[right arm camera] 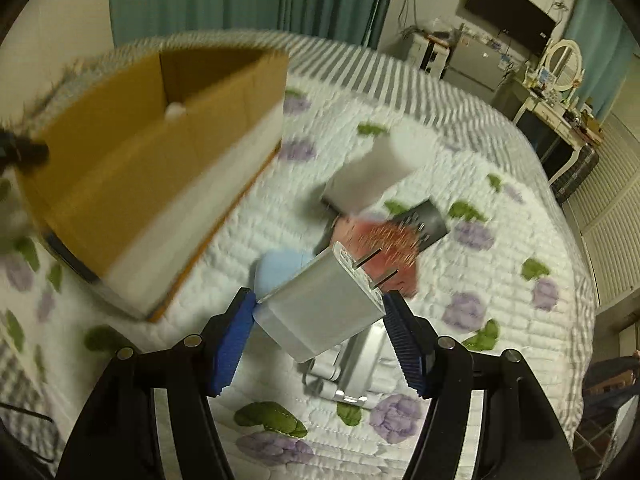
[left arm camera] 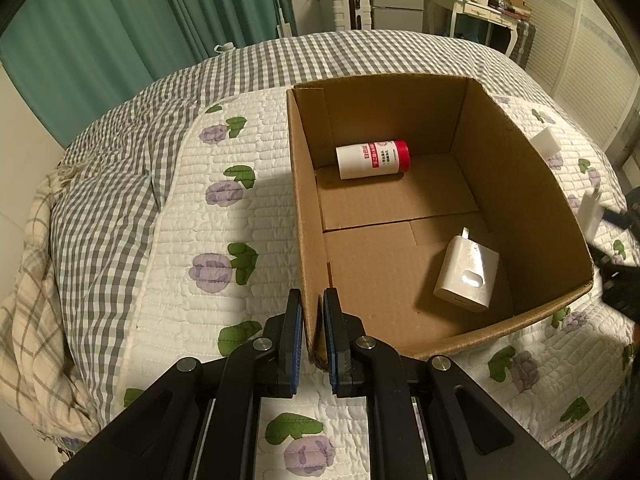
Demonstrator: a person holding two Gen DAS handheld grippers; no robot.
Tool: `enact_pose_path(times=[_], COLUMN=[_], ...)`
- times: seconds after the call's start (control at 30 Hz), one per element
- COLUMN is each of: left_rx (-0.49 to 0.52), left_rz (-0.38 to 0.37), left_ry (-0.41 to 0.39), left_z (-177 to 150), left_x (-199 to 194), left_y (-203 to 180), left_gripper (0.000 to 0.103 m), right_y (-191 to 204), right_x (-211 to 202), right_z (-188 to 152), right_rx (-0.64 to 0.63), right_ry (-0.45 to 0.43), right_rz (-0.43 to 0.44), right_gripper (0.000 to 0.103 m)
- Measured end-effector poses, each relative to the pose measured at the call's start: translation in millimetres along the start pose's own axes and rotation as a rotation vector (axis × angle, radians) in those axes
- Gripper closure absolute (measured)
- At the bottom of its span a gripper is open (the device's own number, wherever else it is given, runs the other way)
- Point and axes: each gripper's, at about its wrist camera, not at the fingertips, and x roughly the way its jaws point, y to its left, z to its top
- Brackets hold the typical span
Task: Organize rigid objects
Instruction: 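Grasp the second white charger with the right gripper and lift it, then drop the second charger into the box with the right gripper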
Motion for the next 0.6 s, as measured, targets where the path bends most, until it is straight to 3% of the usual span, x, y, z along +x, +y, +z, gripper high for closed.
enact_pose_path(times=[0.33,0.6], left_rx=[-0.001,-0.001], left_rz=[0.001,0.000], left_ry=[0.003,0.004], left_z=[0,-1], left_x=[-1,0], left_y=[0,1], left_gripper=[0.093,0.093], right_y=[28,81], right_x=[-85,-81], right_z=[70,108], right_rx=[-0.073,-0.126], right_ry=[-0.218,-0.263], right_rz=[0.051,0.172], right_gripper=[0.038,0.038])
